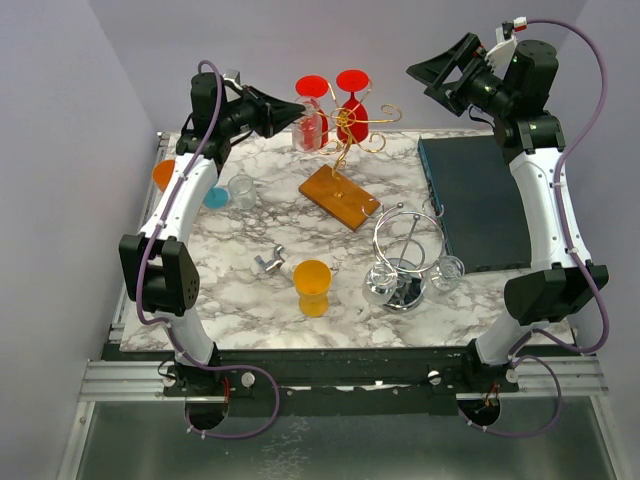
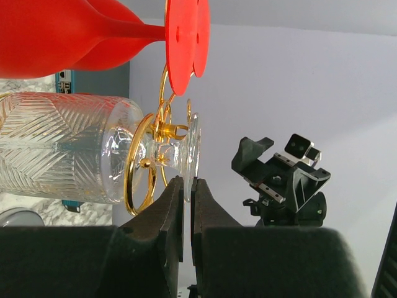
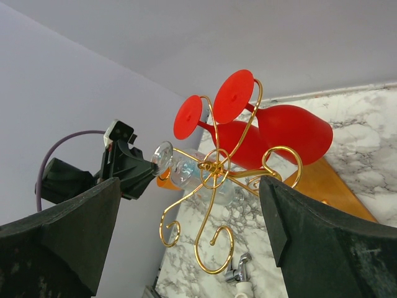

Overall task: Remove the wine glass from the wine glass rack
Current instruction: Pick up the wine glass from the wine rack.

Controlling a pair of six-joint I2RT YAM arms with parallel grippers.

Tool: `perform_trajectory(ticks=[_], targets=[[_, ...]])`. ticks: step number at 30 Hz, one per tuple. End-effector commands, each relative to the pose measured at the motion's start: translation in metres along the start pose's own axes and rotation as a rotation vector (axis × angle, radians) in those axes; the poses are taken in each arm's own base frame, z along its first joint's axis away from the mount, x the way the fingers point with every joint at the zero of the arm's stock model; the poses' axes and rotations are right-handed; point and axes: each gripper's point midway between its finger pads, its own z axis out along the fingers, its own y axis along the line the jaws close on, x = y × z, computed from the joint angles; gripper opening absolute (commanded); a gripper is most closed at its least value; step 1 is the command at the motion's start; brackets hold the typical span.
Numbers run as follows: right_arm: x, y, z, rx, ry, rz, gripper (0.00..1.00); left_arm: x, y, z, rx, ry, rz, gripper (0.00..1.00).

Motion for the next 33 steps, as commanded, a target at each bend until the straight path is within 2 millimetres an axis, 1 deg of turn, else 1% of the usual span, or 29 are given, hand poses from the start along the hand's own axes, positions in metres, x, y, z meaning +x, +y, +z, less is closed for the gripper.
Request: perform_trajectory(ticks=[1, 9, 17, 33], targets=[[-0.01, 0.016, -0.01, -0.02, -0.04, -0.037, 1.0, 0.019, -0.037, -0.011, 0.092, 0.04, 0.077, 0.0], [-0.009, 0.017, -0.01, -0.024, -0.039, -0.036, 1.0, 0.028, -0.037, -0.015, 0.091, 0.054, 0.076, 0.0], [-0.008, 0.019, -0.011, -0.027, -0.037, -0.035, 1.0, 0.038, -0.039, -0.022, 0.093, 0.063, 0.081, 0.0], [-0.004, 0.019, -0.016, -0.029, -0.034, -0.024, 1.0, 0.052, -0.027, -0.036, 0.07, 0.059, 0.071, 0.0]])
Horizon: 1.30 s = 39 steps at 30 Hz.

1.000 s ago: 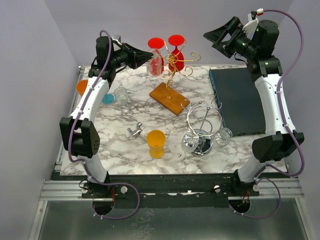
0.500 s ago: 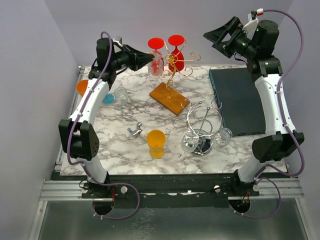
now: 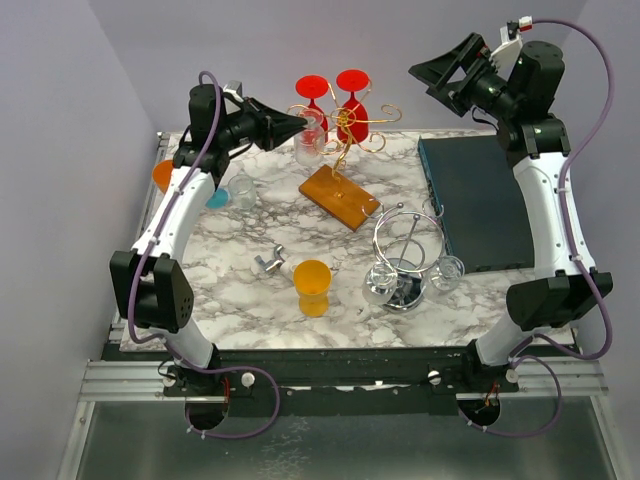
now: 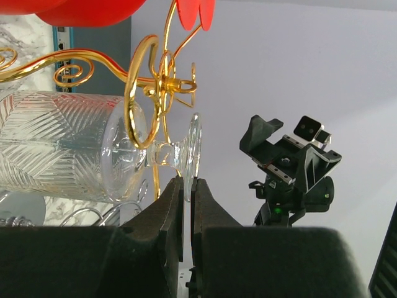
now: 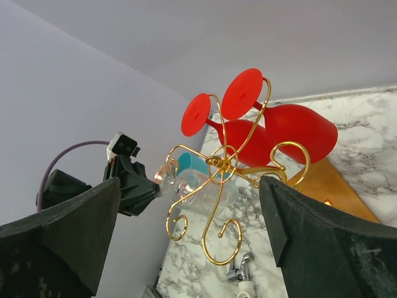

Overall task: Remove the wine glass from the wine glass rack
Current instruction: Pick up the wine glass from the wine rack, then place the wine glass at the center of the board.

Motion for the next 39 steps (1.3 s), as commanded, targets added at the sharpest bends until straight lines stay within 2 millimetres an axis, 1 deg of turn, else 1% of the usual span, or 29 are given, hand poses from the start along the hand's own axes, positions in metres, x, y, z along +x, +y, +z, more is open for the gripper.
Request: perform_trajectory(ticks=[1, 8, 13, 17, 20, 23, 26, 30, 33, 37, 39], targets=[[-0.002, 0.009, -0.006, -0.018, -0.019, -0.014, 1.0, 0.02, -0.027, -0.019, 0.073, 0.014, 0.072, 0.0], [0.003, 0.009, -0.009, -0.021, -0.007, -0.013, 1.0, 0.031, -0.01, -0.033, 0.031, -0.019, 0.07, 0.0], [0.009, 0.011, -0.009, -0.027, 0.008, -0.013, 1.0, 0.036, -0.004, -0.049, -0.013, -0.076, 0.089, 0.0], [0.009, 0.019, -0.013, -0.022, -0.01, -0.028, 1.0, 0.037, 0.001, -0.067, -0.086, -0.154, 0.127, 0.0], [0.013, 0.03, -0.012, -0.045, -0.007, -0.036, 1.0, 0.039, -0.002, -0.078, -0.104, -0.19, 0.14, 0.0], [0.018, 0.041, -0.009, -0.063, -0.004, -0.04, 1.0, 0.043, -0.013, -0.088, -0.094, -0.21, 0.153, 0.0], [0.027, 0.055, -0.006, -0.096, 0.011, -0.038, 1.0, 0.048, -0.03, -0.097, -0.064, -0.223, 0.166, 0.0], [0.04, 0.076, -0.003, -0.139, 0.029, -0.04, 1.0, 0.054, -0.051, -0.103, -0.021, -0.221, 0.17, 0.0], [0.05, 0.087, -0.003, -0.164, 0.042, -0.038, 1.0, 0.057, -0.067, -0.107, 0.013, -0.219, 0.171, 0.0], [0.06, 0.098, -0.003, -0.197, 0.058, -0.029, 1.0, 0.062, -0.098, -0.112, 0.085, -0.211, 0.181, 0.0], [0.065, 0.104, -0.004, -0.222, 0.063, -0.024, 1.0, 0.064, -0.119, -0.114, 0.142, -0.203, 0.176, 0.0]])
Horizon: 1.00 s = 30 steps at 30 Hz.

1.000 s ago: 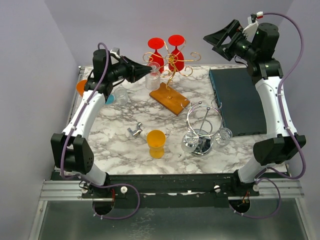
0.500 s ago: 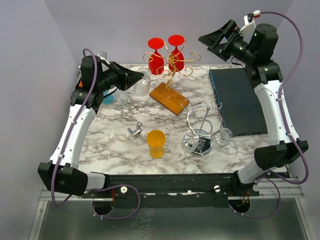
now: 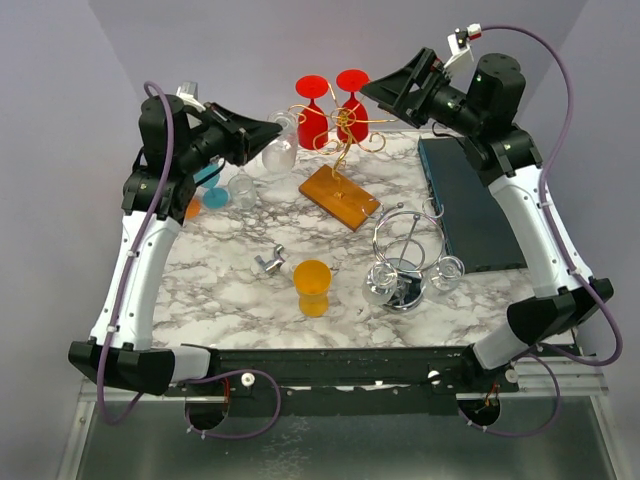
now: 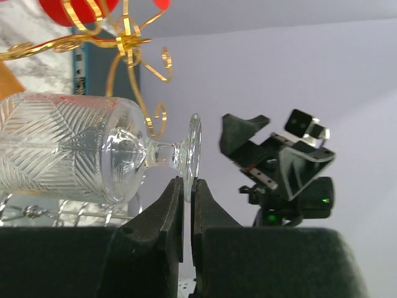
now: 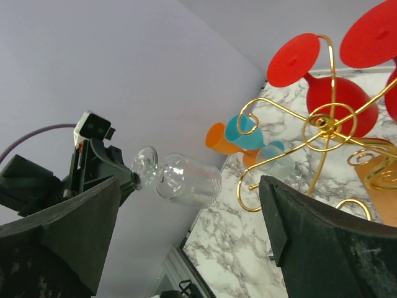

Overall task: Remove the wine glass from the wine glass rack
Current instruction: Place the wine glass at the center of the board.

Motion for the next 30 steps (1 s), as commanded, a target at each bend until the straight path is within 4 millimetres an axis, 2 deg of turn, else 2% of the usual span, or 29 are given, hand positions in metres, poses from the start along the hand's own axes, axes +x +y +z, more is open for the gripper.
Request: perform_trajectory(ticks=[1, 4, 6, 12, 17, 20, 30], targets=[[-0.003, 0.027, -0.006, -0.074, -0.045, -0.012, 1.0, 0.001, -0.086, -0.026, 0.232, -0.008, 0.017, 0.0], [-0.002, 0.038, -0.008, -0.127, -0.061, 0.005, 1.0, -0.003, -0.124, -0.035, 0.328, -0.014, 0.011, 0.0], [-0.004, 0.042, -0.009, -0.152, -0.076, 0.021, 1.0, -0.005, -0.142, -0.037, 0.376, -0.004, -0.002, 0.0], [-0.009, 0.06, -0.006, -0.276, -0.101, 0.074, 1.0, 0.006, -0.177, -0.027, 0.486, 0.071, -0.046, 0.0], [-0.007, 0.068, -0.003, -0.366, -0.089, 0.14, 1.0, 0.016, -0.188, -0.013, 0.541, 0.131, -0.093, 0.0], [-0.007, 0.071, -0.004, -0.403, -0.09, 0.154, 1.0, 0.017, -0.195, -0.013, 0.58, 0.148, -0.103, 0.0], [0.001, 0.062, 0.0, -0.396, -0.073, 0.193, 1.0, 0.021, -0.198, -0.011, 0.636, 0.186, -0.146, 0.0]])
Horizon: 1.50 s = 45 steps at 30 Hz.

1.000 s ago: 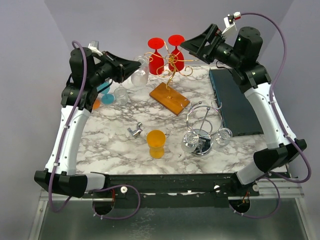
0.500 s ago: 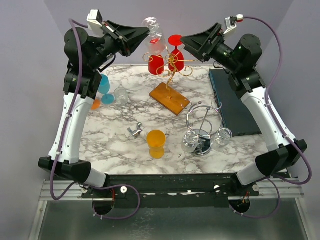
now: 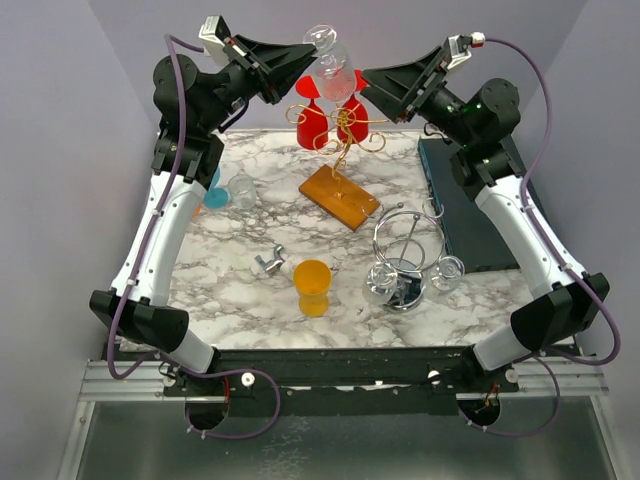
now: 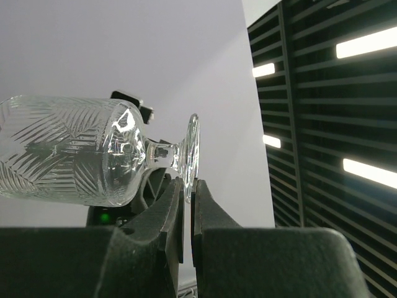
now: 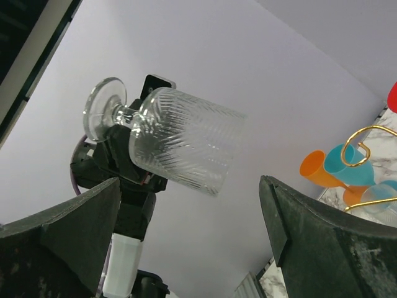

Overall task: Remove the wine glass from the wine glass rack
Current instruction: Place the wine glass at the center of the board.

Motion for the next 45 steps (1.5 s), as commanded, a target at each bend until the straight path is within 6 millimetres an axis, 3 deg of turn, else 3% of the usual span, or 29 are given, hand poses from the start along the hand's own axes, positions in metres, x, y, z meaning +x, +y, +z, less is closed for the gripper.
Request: perform_trajectory(ticks=[1, 17, 21, 29, 35, 37, 40, 45], targets=[[0.006, 0.001, 0.0, -0.037, 0.016, 0.008, 1.0, 0.021, -0.042, -0.008, 0.144, 0.058, -0.003, 0.0], [0.013, 0.033, -0.008, -0.27, 0.042, 0.039, 1.0, 0.037, -0.034, -0.001, 0.215, 0.133, -0.104, 0.0], [0.012, 0.043, -0.013, -0.31, 0.027, 0.026, 0.95, 0.038, -0.033, -0.003, 0.224, 0.137, -0.112, 0.0], [0.011, 0.052, -0.018, -0.354, 0.015, 0.026, 0.59, 0.045, -0.025, -0.004, 0.248, 0.154, -0.139, 0.0], [0.01, 0.055, -0.022, -0.349, -0.005, 0.012, 0.15, 0.057, -0.018, -0.005, 0.249, 0.187, -0.118, 0.0], [0.009, 0.056, -0.024, -0.324, -0.02, -0.004, 0.01, 0.058, -0.014, -0.007, 0.245, 0.178, -0.1, 0.09], [0.005, 0.055, -0.028, -0.263, -0.053, -0.056, 0.0, 0.059, -0.002, -0.01, 0.204, 0.165, -0.071, 0.23], [-0.006, 0.046, -0.033, -0.075, -0.102, -0.136, 0.01, 0.056, 0.03, -0.016, 0.041, 0.103, 0.036, 0.57]])
